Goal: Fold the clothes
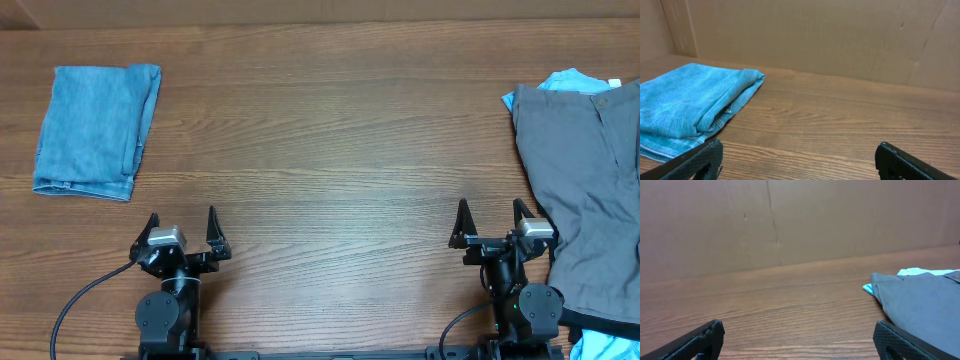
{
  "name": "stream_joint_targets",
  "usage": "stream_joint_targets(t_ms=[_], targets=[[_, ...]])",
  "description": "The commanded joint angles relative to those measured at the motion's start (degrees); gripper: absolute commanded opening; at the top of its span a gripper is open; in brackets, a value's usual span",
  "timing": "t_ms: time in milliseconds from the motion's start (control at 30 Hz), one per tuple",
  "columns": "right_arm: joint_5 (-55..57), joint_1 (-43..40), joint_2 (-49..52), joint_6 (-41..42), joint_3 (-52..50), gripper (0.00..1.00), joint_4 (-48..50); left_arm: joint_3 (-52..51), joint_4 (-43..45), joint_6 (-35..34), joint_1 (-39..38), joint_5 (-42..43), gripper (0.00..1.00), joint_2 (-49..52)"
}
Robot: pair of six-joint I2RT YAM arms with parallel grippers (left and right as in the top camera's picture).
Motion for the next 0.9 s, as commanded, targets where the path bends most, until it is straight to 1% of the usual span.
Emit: stream_joint_targets(t_ms=[0, 867], targets=[[0.3, -0.3, -0.3, -0.2, -0.6, 1.0, 0.3, -0.2, 0.0, 0.2, -0.3, 0.5, 1.0, -0.5], [0.3, -0.3, -0.3, -0.2, -0.6, 1.0, 0.3, -0.2, 0.0, 0.2, -0.3, 0.5, 1.0, -0.5]])
